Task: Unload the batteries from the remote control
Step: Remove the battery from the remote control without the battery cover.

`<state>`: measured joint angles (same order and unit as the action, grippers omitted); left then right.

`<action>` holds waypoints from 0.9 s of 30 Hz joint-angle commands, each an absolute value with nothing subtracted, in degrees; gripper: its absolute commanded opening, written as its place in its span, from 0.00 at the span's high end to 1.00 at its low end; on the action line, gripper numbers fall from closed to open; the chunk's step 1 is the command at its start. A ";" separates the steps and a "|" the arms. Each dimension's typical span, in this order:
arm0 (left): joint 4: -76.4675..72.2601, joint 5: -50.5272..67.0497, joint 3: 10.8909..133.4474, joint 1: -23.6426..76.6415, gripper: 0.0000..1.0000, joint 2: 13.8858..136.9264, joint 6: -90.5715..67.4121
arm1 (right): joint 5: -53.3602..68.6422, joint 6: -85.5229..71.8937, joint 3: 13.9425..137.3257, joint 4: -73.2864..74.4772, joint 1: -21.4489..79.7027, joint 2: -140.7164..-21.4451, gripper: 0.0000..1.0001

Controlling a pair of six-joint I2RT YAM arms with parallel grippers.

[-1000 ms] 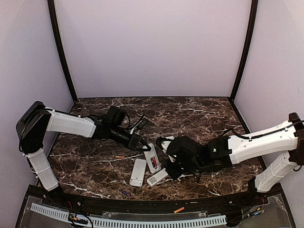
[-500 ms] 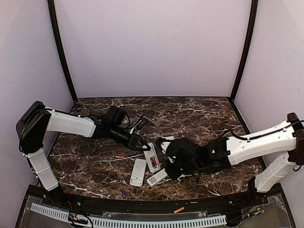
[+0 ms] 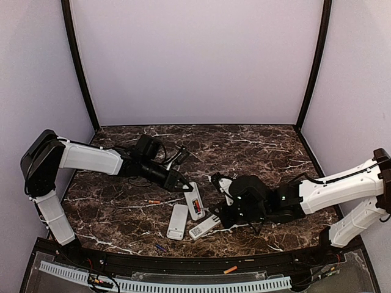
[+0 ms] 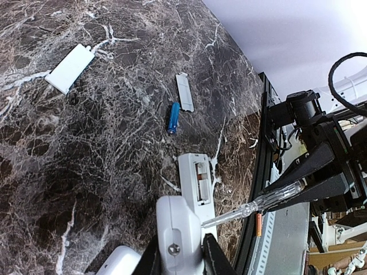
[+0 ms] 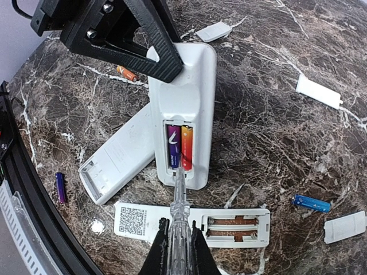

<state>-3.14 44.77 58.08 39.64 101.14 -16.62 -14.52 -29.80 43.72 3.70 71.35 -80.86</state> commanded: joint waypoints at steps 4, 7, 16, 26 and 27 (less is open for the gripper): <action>-0.59 44.73 58.90 40.78 1.00 101.34 -15.00 | -10.48 -36.04 39.09 -11.18 67.91 -77.21 1.00; -0.38 44.43 59.01 40.76 1.00 101.48 -14.86 | -9.18 -37.22 38.44 -13.33 67.34 -75.92 1.00; 0.77 42.29 59.45 40.77 1.00 101.32 -15.10 | -11.40 -39.20 43.23 -3.02 67.56 -73.39 1.00; 2.23 37.42 59.45 40.76 1.00 100.73 -16.16 | -22.80 -51.65 51.80 17.89 73.27 -76.50 1.00; 2.22 37.26 59.39 40.78 1.00 100.72 -16.21 | -23.43 -53.37 51.88 18.33 73.89 -76.89 1.00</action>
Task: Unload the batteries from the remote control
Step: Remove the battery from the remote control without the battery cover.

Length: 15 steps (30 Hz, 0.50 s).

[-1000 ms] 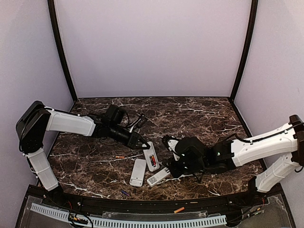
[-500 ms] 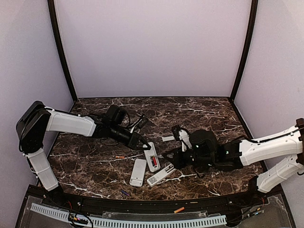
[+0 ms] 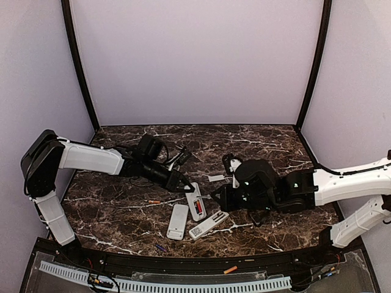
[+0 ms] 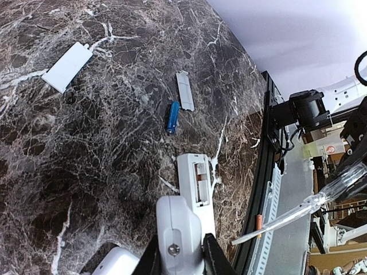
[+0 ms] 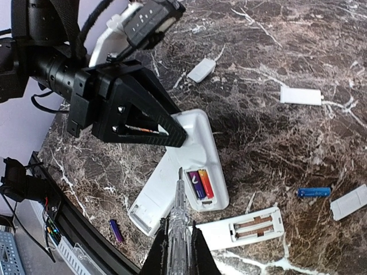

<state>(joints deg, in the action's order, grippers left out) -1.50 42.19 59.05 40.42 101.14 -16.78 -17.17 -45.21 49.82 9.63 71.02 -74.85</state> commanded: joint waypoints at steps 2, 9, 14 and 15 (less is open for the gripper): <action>2.20 37.11 59.45 40.78 1.00 100.84 -16.34 | -24.21 -56.10 51.65 18.28 75.02 -77.44 1.00; 2.39 37.18 59.54 40.74 1.00 101.07 -16.59 | -29.39 -60.18 52.12 17.53 77.67 -80.19 1.00; 2.54 37.15 59.69 40.78 1.00 101.24 -16.53 | -31.18 -59.88 51.73 14.81 77.71 -80.82 1.00; 2.59 37.15 59.64 40.73 1.00 101.29 -16.52 | -31.30 -59.55 51.57 14.18 77.71 -80.80 1.00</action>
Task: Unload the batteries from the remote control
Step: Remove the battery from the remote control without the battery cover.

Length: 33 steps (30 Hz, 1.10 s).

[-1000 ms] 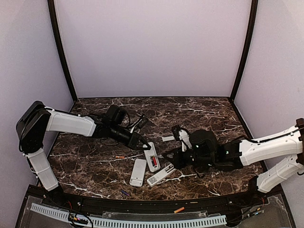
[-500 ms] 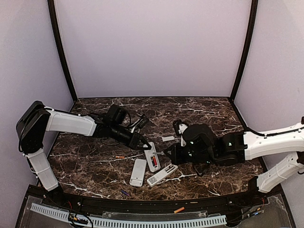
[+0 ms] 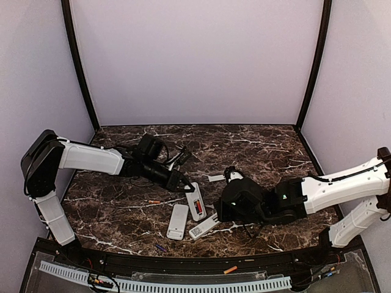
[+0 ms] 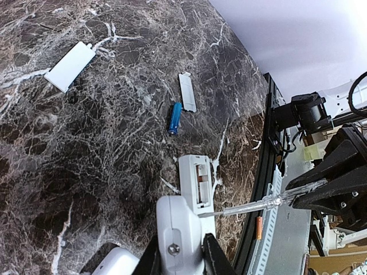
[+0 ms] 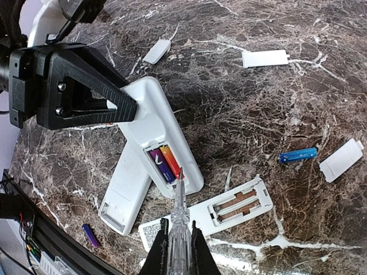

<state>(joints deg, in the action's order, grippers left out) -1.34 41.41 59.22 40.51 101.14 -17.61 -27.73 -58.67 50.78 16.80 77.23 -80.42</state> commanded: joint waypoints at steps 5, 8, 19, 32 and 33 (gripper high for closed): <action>2.67 37.27 59.81 40.75 1.00 101.46 -16.52 | -31.49 -57.91 50.90 11.63 77.82 -80.61 1.00; 2.80 37.33 59.92 40.77 1.00 101.59 -16.52 | -31.26 -57.26 51.10 10.95 77.78 -81.02 1.00; 3.03 37.35 60.03 40.75 1.00 101.78 -16.52 | -31.00 -56.12 51.93 9.71 77.79 -83.25 1.00; 3.44 37.18 60.29 40.78 1.00 102.03 -16.35 | -32.29 -53.70 52.07 7.22 78.04 -83.40 1.00; 3.43 37.18 60.34 40.78 1.00 102.08 -16.35 | -32.40 -53.51 52.11 7.10 77.98 -83.41 1.00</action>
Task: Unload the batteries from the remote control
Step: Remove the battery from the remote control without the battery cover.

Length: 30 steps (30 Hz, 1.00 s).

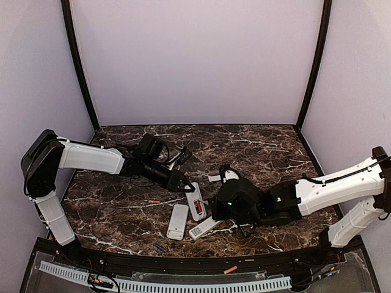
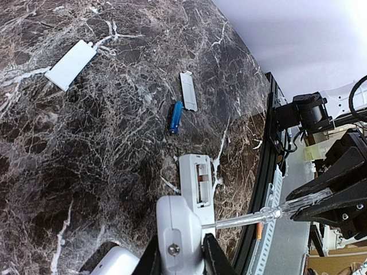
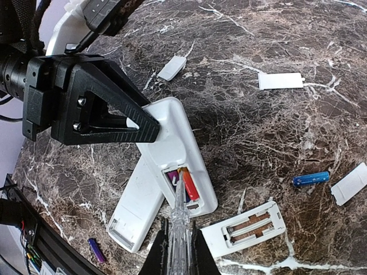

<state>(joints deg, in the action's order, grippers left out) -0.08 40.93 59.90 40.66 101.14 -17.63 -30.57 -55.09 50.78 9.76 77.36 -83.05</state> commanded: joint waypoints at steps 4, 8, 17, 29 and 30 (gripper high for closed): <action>3.50 37.27 60.33 40.76 1.00 102.21 -16.31 | -32.52 -52.94 51.90 6.51 78.09 -83.29 1.00; 3.60 37.33 60.37 40.70 1.00 102.38 -16.27 | -32.52 -53.06 51.94 6.95 78.28 -83.24 1.00; 3.74 37.31 60.55 40.71 1.00 102.40 -16.30 | -33.63 -53.43 51.66 6.98 79.34 -83.98 1.00; 3.78 37.36 60.55 40.70 1.00 102.39 -16.18 | -36.52 -53.63 52.96 8.49 79.81 -86.01 1.00; 3.74 37.38 60.56 40.70 1.00 102.39 -16.18 | -36.74 -53.51 52.87 8.28 79.93 -85.71 1.00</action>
<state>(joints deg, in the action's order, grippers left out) 0.16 40.93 60.10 40.66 101.27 -17.63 -34.02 -53.45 51.83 8.88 79.22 -85.60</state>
